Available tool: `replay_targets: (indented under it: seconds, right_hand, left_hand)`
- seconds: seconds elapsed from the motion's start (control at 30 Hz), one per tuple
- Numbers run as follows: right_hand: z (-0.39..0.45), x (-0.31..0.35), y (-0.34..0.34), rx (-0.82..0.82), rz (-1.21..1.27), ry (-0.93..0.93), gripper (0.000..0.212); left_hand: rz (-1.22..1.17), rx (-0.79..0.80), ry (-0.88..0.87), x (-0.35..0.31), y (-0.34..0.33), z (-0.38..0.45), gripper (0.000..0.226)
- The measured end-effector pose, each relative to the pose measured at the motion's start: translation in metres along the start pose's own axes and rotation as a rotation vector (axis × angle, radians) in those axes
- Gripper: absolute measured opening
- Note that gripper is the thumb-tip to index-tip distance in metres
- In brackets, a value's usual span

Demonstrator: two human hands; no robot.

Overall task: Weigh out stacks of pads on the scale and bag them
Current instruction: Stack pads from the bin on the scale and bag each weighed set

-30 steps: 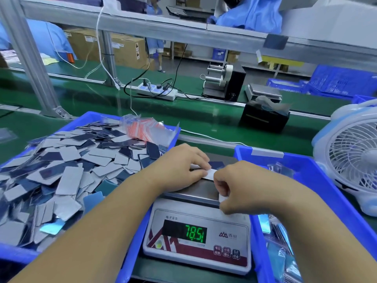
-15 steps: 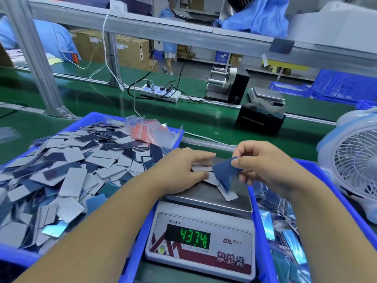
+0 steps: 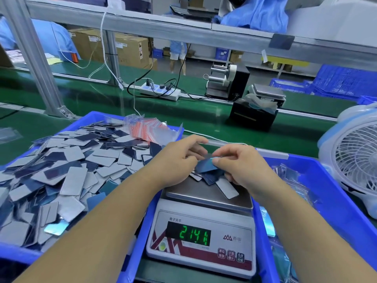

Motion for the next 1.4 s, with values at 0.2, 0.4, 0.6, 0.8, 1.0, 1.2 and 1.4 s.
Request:
replay_targets:
  seconds: [0.2, 0.4, 0.6, 0.8, 1.0, 1.2, 1.4]
  right_hand:
    - [0.006, 0.007, 0.023, -0.029, -0.412, 0.122, 0.018]
    - [-0.003, -0.010, 0.032, 0.227, -0.584, -0.092, 0.053]
    - [-0.019, -0.004, 0.021, 0.372, -0.722, -0.138, 0.054]
    - [-0.020, -0.003, 0.020, 0.405, -0.636, -0.104, 0.034]
    - [-0.016, -0.003, 0.049, 0.327, -0.405, -0.088, 0.024]
    - [-0.002, 0.038, 0.059, -0.081, -0.367, 0.301, 0.024]
    - [-0.008, 0.034, -0.009, 0.251, -0.603, 0.382, 0.030]
  left_hand:
    - [0.107, -0.191, 0.009, 0.002, 0.018, 0.003, 0.035]
    - [0.468, -0.029, 0.263, 0.020, 0.008, 0.010, 0.059]
    - [0.651, 0.106, 0.257, 0.001, -0.005, 0.014, 0.058]
    - [0.714, 0.218, 0.317, -0.003, -0.008, 0.021, 0.045]
    - [0.742, 0.279, 0.352, -0.005, -0.008, 0.024, 0.037]
    - [0.722, 0.260, 0.361, -0.003, -0.006, 0.023, 0.040]
    - [0.672, 0.250, 0.342, -0.003, -0.003, 0.019, 0.068]
Point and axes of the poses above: each hand's wrist, its own z-axis towards the middle knuckle, its own y-axis out of the back of the hand, x = y × z, the point moved 8 cm from there along z, towards the middle knuckle, and after that the axes turned 12 degrees about y, right-handed, at the moved point
